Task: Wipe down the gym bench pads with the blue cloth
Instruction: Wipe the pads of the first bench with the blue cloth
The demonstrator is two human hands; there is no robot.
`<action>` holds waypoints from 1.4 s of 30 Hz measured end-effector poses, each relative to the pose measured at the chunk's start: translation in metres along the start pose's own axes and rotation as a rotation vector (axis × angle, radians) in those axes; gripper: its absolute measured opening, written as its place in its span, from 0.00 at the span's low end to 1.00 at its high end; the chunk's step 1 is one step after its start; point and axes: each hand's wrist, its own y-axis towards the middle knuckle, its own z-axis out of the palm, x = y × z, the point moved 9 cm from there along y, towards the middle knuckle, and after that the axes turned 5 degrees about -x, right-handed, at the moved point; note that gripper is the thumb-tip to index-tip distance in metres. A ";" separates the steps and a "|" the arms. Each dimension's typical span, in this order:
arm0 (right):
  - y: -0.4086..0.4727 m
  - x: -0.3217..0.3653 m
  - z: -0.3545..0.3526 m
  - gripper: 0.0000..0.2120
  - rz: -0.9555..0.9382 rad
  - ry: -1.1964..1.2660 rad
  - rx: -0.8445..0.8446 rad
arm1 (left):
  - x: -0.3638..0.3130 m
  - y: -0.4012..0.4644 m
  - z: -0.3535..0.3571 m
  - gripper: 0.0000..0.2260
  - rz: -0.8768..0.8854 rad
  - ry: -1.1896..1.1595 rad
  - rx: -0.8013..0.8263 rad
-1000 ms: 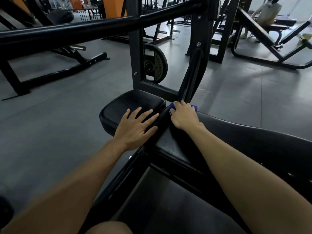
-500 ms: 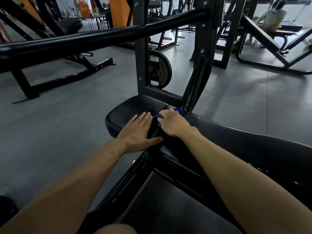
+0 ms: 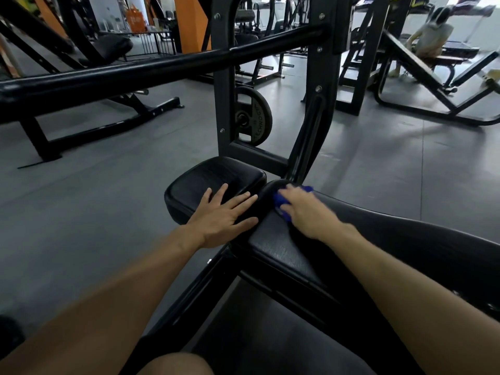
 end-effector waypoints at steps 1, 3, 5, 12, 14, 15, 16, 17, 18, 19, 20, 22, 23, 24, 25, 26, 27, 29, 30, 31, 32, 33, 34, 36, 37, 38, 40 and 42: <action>0.005 -0.016 -0.008 0.17 0.091 0.003 -0.032 | -0.002 0.001 0.001 0.33 -0.035 -0.008 -0.008; 0.011 -0.027 -0.015 0.14 0.197 0.018 -0.092 | -0.007 0.003 0.000 0.30 -0.079 -0.015 -0.046; 0.001 -0.004 -0.009 0.16 0.194 -0.042 -0.125 | -0.008 0.004 -0.001 0.30 -0.087 0.001 -0.070; -0.041 0.028 0.006 0.20 -0.038 0.032 -0.076 | -0.005 0.004 0.002 0.29 -0.073 0.028 -0.094; -0.018 -0.016 -0.006 0.12 0.089 0.020 -0.098 | -0.005 0.002 0.002 0.28 -0.072 0.004 -0.086; -0.010 -0.033 -0.014 0.10 0.166 0.042 -0.112 | -0.006 0.001 0.002 0.28 -0.075 -0.007 -0.084; -0.005 -0.043 -0.018 0.09 0.232 0.055 -0.115 | -0.006 0.001 0.001 0.28 -0.077 -0.014 -0.085; -0.003 -0.045 -0.020 0.09 0.271 0.052 -0.133 | -0.006 0.000 0.001 0.28 -0.079 -0.015 -0.089; -0.006 -0.037 -0.019 0.10 0.285 0.029 -0.150 | -0.006 0.001 0.001 0.28 -0.080 -0.011 -0.093; -0.012 -0.023 -0.016 0.11 0.269 -0.003 -0.162 | -0.007 0.001 0.001 0.28 -0.080 -0.005 -0.097; -0.024 -0.003 -0.011 0.14 0.231 -0.016 -0.160 | -0.007 0.002 0.002 0.29 -0.079 0.003 -0.100; -0.056 0.038 0.002 0.21 0.131 0.036 -0.124 | -0.008 0.004 0.002 0.30 -0.075 0.022 -0.108; -0.073 0.052 0.006 0.23 0.091 0.099 -0.110 | -0.007 0.004 0.003 0.30 -0.075 0.028 -0.109; -0.083 0.057 0.006 0.25 0.067 0.161 -0.105 | -0.007 0.005 0.003 0.30 -0.074 0.028 -0.111; -0.085 0.053 0.004 0.25 0.055 0.190 -0.088 | -0.007 0.004 0.003 0.29 -0.074 0.023 -0.112; -0.079 0.041 0.004 0.25 0.067 0.186 -0.074 | -0.006 0.004 0.002 0.28 -0.072 0.017 -0.109; -0.071 0.026 0.001 0.23 0.100 0.172 -0.063 | -0.006 0.003 0.002 0.28 -0.071 0.009 -0.101; -0.049 -0.009 -0.010 0.18 0.195 0.140 -0.070 | -0.006 0.001 0.001 0.27 -0.071 -0.006 -0.099; -0.041 -0.022 -0.015 0.15 0.242 0.139 -0.062 | -0.006 0.000 0.001 0.27 -0.072 -0.010 -0.104; -0.036 -0.029 -0.017 0.13 0.273 0.142 -0.042 | -0.006 -0.001 0.000 0.27 -0.073 -0.012 -0.108; -0.034 -0.031 -0.017 0.12 0.292 0.139 -0.031 | -0.007 -0.001 -0.001 0.27 -0.071 -0.014 -0.109; -0.037 -0.027 -0.016 0.12 0.303 0.123 -0.038 | -0.008 -0.001 -0.001 0.27 -0.071 -0.014 -0.110; -0.043 -0.018 -0.015 0.13 0.302 0.087 -0.058 | -0.008 0.000 -0.001 0.27 -0.073 -0.014 -0.110; -0.064 0.011 -0.009 0.16 0.275 0.036 -0.100 | -0.009 0.000 0.000 0.26 -0.080 -0.010 -0.104; -0.076 0.027 -0.004 0.19 0.255 0.033 -0.115 | -0.009 0.000 0.000 0.26 -0.083 -0.007 -0.100; -0.089 0.042 0.000 0.22 0.240 0.041 -0.126 | -0.009 0.001 -0.001 0.26 -0.085 -0.006 -0.099; -0.111 0.062 0.004 0.25 0.209 0.054 -0.140 | -0.011 0.000 -0.001 0.25 -0.084 -0.003 -0.094; -0.125 0.072 0.003 0.25 0.158 0.055 -0.158 | -0.011 -0.003 -0.002 0.25 -0.075 -0.007 -0.092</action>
